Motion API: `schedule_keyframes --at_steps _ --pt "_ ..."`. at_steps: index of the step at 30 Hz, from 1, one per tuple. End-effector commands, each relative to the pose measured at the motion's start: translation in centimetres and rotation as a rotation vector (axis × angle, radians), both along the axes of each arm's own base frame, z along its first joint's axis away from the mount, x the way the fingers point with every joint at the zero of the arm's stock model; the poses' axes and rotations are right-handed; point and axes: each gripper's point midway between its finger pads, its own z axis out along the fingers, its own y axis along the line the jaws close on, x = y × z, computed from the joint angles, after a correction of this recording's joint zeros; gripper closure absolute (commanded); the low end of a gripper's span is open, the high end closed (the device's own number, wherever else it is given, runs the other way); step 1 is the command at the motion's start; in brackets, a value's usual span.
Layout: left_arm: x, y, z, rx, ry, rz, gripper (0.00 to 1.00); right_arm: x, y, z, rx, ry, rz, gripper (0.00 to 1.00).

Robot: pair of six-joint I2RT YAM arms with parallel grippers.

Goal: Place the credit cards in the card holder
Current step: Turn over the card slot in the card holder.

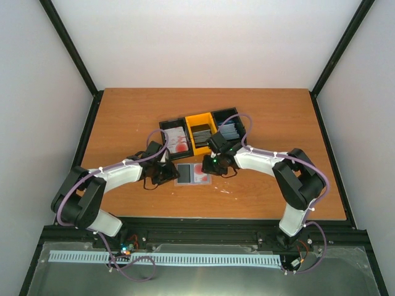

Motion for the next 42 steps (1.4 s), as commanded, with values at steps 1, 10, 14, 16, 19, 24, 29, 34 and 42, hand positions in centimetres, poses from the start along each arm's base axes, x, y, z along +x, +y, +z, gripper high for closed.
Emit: schedule_keyframes --at_steps 1,10,14,16,19,24,29,34,42 --pt "0.5 -0.3 0.1 -0.009 -0.022 -0.014 0.56 -0.8 0.7 -1.3 -0.020 0.037 0.019 0.73" --pt "0.1 -0.5 0.2 -0.033 -0.017 -0.022 0.59 -1.4 3.5 0.4 0.064 0.020 0.083 0.73" --pt "0.0 -0.5 0.2 -0.034 -0.018 -0.020 0.60 -1.5 4.7 1.0 0.130 0.029 0.102 0.72" --pt "0.1 -0.4 0.2 -0.034 -0.020 -0.021 0.62 -1.5 5.2 0.9 0.157 0.035 0.105 0.71" --pt "0.0 -0.3 0.1 -0.031 -0.021 -0.015 0.64 -1.5 5.8 1.0 0.198 0.035 0.106 0.66" --pt "-0.2 0.0 0.1 -0.022 -0.025 -0.007 0.65 -1.3 6.8 2.3 0.295 0.004 0.101 0.54" --pt "-0.3 -0.4 0.0 -0.029 -0.011 -0.040 0.64 -1.5 7.9 2.8 0.377 0.015 0.110 0.51" --pt "-0.5 0.0 -0.7 0.007 0.012 -0.046 0.65 -1.4 8.3 3.5 0.448 -0.001 0.092 0.53" --pt "-0.9 0.1 -2.0 0.030 0.061 -0.058 0.68 -1.7 6.3 1.2 0.366 0.021 0.015 0.58"
